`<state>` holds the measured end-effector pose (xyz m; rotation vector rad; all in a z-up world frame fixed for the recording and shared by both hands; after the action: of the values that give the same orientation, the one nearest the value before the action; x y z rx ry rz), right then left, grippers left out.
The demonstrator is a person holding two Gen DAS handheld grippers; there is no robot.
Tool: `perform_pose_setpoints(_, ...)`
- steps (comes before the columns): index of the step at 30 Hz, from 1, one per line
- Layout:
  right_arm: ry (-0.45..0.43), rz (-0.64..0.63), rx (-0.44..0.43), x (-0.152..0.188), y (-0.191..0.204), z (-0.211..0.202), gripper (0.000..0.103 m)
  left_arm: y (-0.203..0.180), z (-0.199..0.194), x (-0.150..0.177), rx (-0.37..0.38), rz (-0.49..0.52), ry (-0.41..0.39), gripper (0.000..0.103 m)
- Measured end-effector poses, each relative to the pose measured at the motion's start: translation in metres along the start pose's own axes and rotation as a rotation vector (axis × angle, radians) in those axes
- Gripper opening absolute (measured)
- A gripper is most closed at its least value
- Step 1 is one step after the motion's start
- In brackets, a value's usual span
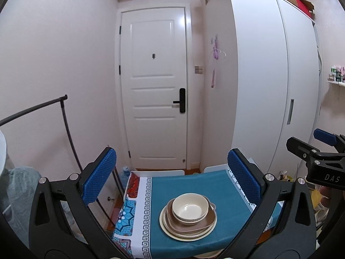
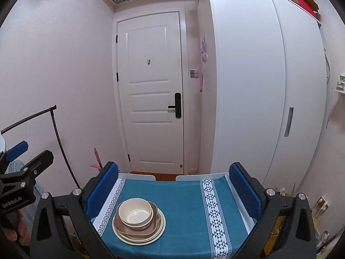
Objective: Organize plates and bowls
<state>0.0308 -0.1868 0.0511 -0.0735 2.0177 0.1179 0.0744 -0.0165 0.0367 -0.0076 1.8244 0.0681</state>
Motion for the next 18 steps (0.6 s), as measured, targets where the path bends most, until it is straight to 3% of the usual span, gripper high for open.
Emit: perform_pose_setpoints(18,0.019,0.001,0.01,-0.0019,-0.001,0.0062,0.102,0.0006,0.004,0.001,-0.016,0.011,0.006,0.103)
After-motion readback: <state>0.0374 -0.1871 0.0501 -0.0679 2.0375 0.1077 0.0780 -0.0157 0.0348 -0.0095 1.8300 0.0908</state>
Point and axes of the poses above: each gripper's, at about its wrist camera, not at the fingertips, and z roughly the way its jaws point, y to its left, x to its underside, the point moved 10 cm from there along z, roughly the way its jaws point, and after that the axes turned 7 degrees about -x, right-handed, at the moved point
